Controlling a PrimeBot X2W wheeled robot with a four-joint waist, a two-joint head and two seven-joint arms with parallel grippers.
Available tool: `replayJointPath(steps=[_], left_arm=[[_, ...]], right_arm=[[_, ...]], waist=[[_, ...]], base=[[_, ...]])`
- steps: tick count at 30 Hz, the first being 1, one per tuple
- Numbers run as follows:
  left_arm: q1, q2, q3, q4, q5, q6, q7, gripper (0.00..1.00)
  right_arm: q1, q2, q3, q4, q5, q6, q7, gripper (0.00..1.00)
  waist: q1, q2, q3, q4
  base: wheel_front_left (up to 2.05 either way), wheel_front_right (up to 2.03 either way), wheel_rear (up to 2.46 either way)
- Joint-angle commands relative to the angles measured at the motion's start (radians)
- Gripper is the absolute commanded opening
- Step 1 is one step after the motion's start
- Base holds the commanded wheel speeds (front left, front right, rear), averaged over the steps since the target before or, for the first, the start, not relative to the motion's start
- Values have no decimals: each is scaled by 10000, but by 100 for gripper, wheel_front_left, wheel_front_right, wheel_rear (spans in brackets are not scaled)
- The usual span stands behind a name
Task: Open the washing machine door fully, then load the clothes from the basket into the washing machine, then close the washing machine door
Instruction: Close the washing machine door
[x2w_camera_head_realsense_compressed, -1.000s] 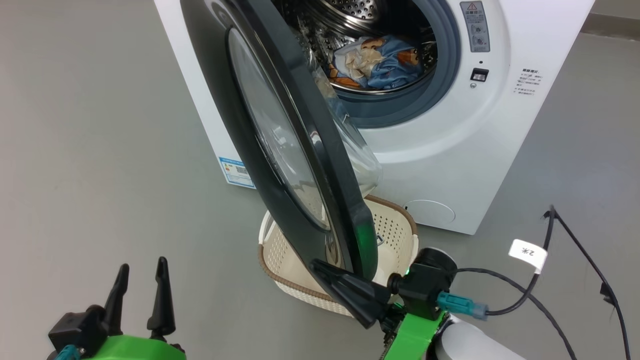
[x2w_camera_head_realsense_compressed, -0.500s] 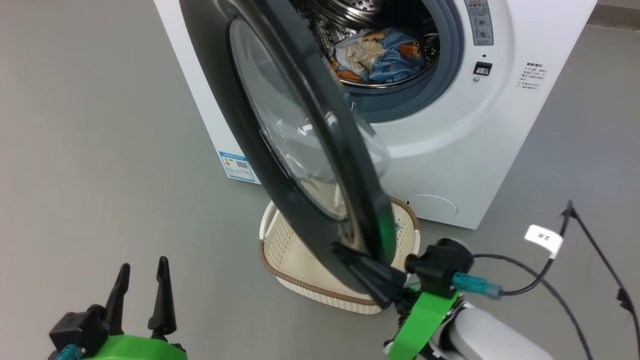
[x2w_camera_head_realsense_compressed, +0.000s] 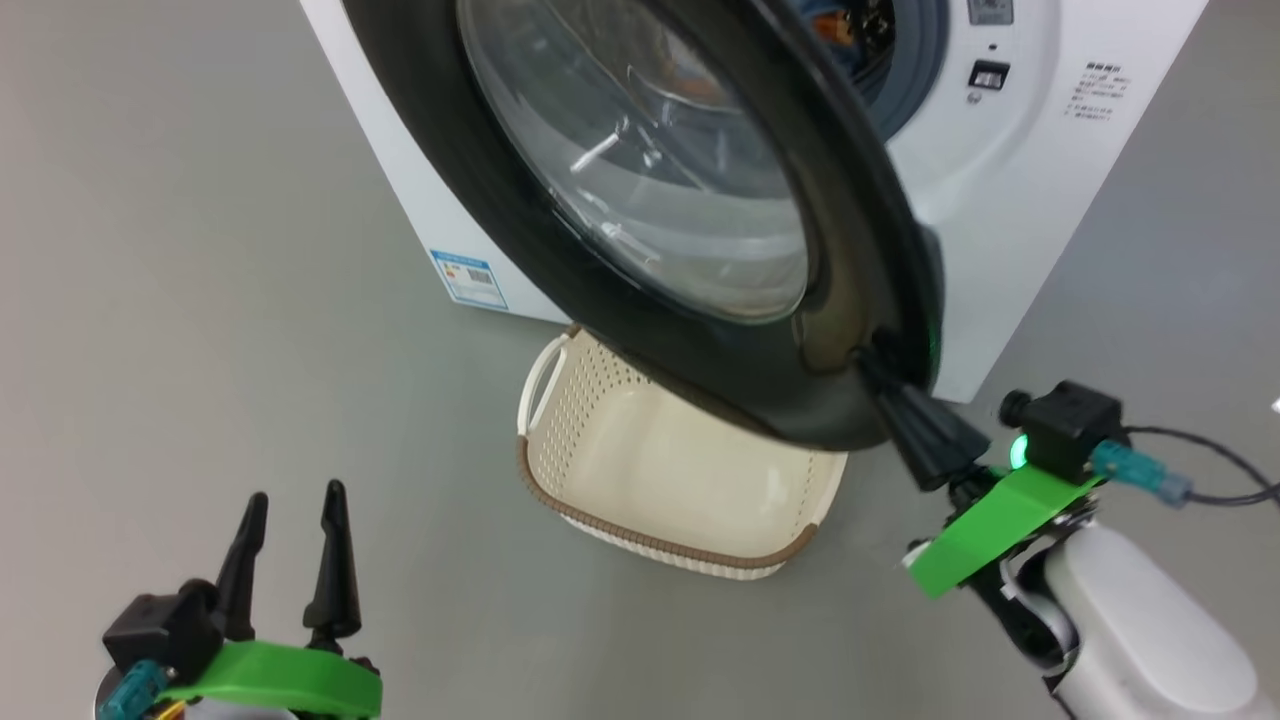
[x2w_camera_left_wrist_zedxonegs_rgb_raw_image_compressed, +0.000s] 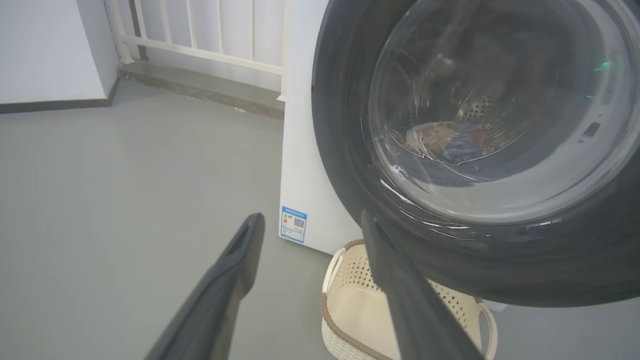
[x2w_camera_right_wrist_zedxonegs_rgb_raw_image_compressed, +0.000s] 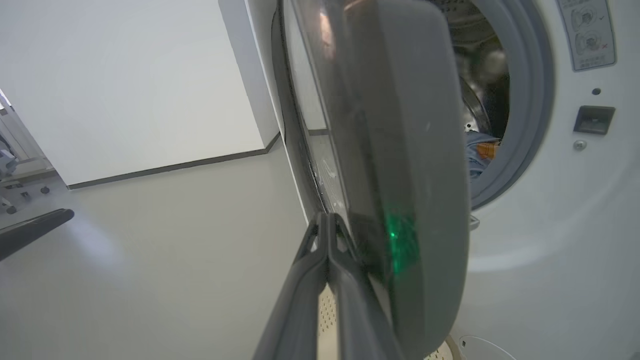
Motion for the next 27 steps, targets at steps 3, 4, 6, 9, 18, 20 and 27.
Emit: replayJointPath(steps=[3, 4, 6, 9, 18, 20, 27], left_arm=[[-544, 140, 261, -300, -34, -23, -65, 100], [-600, 140, 242, -318, -27, -23, -65, 100], [-730, 139, 187, -351, -23, -23, -65, 100], [-892, 139, 88, -370, -43, -23, -65, 100], [-1290, 137, -32, -509, -178, -23, -65, 100], [-1378, 137, -81, -525, -253, -23, -65, 100], [-1608, 136, -345, -481, -564, -23, -65, 100]], right_arm=[[-530, -184, -486, -147, -43, 2, -46, 0], [-635, -228, -619, -128, -27, 2, -46, 0], [-869, -327, -902, -102, 30, 2, -46, 0], [-1240, -487, -1244, -10, 35, 2, -46, 0], [-2677, -1032, -1436, 353, 84, 2, -46, 0], [-3052, -1146, -1380, 515, 101, 2, -46, 0], [-4262, -1589, -1065, 1270, 207, 2, -46, 0]], waist=[[0, 0, 658, 82], [0, 0, 776, 113], [0, 0, 1026, 190], [0, 0, 1356, 288], [0, 0, 2252, 481], [0, 0, 2405, 518], [0, 0, 2805, 702]], base=[[0, 0, 0], [0, 0, 0], [0, 0, 0], [0, 0, 0], [0, 0, 0], [0, 0, 0], [0, 0, 0]])
